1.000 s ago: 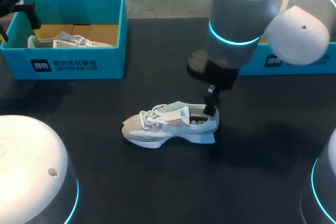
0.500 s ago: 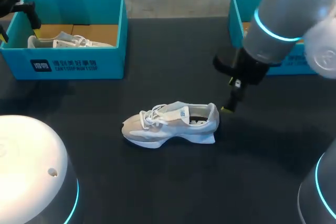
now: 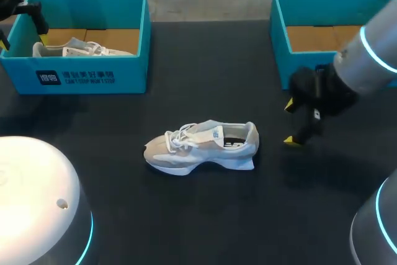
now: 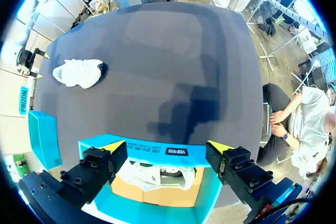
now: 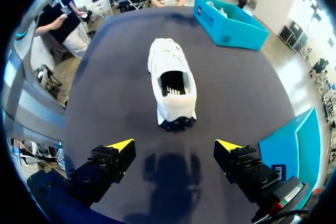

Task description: Take the shoe out of the shoebox, open the shoe tongue, remove and reinsert the insole, then place the shoe into the shoebox

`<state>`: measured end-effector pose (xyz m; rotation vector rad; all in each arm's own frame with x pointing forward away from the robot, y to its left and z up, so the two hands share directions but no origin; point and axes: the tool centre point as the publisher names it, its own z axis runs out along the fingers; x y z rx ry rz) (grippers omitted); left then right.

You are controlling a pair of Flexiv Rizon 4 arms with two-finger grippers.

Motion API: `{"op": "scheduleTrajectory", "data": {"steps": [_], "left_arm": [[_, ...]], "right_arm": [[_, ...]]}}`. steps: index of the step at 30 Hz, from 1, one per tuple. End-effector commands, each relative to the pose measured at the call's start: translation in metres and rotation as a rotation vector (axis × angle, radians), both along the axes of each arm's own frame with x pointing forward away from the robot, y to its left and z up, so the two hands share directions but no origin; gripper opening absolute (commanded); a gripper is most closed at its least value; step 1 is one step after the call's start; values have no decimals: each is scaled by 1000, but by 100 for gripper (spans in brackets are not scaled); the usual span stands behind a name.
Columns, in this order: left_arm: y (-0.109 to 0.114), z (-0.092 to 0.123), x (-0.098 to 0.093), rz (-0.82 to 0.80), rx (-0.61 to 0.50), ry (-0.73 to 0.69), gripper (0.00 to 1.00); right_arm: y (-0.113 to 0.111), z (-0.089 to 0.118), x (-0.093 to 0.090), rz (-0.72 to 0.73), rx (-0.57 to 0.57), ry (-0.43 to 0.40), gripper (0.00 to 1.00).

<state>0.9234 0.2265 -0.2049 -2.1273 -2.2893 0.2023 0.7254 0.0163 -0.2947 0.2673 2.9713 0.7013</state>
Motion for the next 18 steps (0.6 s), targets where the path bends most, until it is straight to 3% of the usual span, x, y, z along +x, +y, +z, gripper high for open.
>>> {"op": "scheduleTrajectory", "data": {"steps": [1,10,18], "left_arm": [[0,0,-1,0,1,-2,100],[0,0,-1,0,1,-2,100],[0,0,-1,0,1,-2,100]], "right_arm": [[-3,-15,1,30,348,-64,100],[0,-32,15,44,449,-113,100],[-16,-45,24,52,458,-112,100]]}}
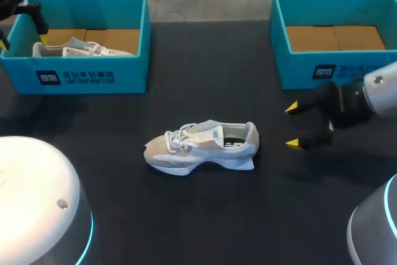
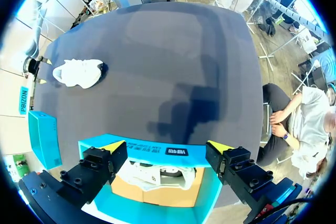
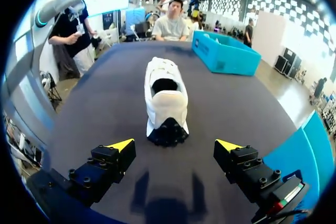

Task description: Take the shoe out of the shoebox, open the shoe tongue, remove and reinsert the insole, then place the shoe into the shoebox

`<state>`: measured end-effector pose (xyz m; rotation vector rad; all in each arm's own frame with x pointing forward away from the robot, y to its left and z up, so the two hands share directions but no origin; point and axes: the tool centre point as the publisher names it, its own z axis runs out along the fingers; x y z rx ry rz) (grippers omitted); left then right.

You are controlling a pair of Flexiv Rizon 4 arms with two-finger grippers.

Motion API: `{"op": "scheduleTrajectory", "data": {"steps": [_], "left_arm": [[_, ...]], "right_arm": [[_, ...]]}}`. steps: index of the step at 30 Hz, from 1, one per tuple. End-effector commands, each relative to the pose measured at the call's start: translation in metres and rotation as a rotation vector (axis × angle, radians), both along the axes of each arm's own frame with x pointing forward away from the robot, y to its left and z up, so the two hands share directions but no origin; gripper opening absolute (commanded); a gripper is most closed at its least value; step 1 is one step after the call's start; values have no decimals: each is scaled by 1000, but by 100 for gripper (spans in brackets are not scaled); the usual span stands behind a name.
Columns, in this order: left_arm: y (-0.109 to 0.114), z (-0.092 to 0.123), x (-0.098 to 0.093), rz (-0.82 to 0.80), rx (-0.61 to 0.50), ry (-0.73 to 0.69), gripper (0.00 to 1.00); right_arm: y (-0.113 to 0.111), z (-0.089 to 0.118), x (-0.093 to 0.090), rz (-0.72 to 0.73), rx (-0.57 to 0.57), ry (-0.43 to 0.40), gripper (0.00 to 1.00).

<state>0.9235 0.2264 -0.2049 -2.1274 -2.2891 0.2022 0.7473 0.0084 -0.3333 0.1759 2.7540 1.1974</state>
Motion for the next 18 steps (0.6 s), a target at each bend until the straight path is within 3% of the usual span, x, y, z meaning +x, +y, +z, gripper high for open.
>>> {"op": "scheduleTrajectory", "data": {"steps": [1,18], "left_arm": [[0,0,-1,0,1,-2,100],[0,0,-1,0,1,-2,100]], "right_arm": [[-10,-8,2,11,111,-10,100],[-32,-31,-12,8,71,16,100]]}}
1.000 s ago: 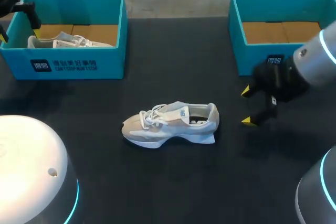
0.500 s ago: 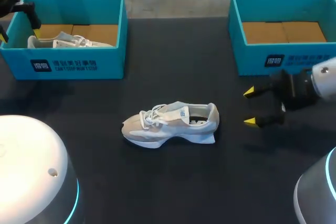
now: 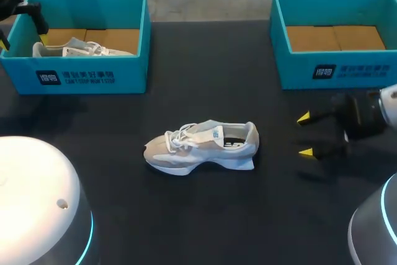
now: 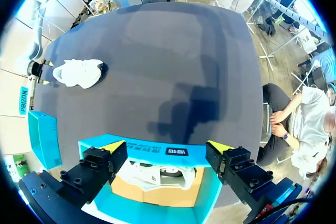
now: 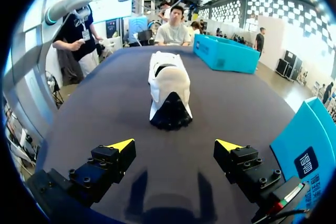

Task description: Take the shoe out of the shoebox, open the shoe tongue, remove and reinsert the insole, then place the shoe into the shoebox

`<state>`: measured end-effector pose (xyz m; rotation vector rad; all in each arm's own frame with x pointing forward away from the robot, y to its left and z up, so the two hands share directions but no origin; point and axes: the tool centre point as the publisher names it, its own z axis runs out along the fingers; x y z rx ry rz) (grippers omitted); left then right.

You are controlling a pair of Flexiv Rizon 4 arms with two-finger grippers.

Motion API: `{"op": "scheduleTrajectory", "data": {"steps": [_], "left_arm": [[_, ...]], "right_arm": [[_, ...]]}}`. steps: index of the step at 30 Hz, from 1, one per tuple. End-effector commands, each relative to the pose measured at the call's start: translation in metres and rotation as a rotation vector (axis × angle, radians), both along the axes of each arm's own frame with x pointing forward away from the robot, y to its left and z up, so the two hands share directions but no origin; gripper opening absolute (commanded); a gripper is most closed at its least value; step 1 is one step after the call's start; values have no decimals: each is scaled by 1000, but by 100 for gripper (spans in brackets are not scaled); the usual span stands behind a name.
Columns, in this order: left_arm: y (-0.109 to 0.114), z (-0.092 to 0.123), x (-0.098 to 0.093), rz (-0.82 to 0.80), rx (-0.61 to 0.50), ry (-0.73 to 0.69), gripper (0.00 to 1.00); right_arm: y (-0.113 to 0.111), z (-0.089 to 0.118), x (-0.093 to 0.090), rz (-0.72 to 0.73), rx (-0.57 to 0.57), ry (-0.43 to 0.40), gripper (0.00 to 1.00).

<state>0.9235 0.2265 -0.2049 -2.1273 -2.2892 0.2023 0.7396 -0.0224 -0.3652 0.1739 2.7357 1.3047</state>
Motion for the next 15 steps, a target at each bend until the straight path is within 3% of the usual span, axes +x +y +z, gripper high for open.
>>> {"op": "scheduleTrajectory", "data": {"steps": [1,15], "left_arm": [[0,0,-1,0,1,-2,100],[0,0,-1,0,1,-2,100]], "right_arm": [[-2,0,-5,-6,-2,-4,100],[-1,1,-8,-14,-20,9,100]]}}
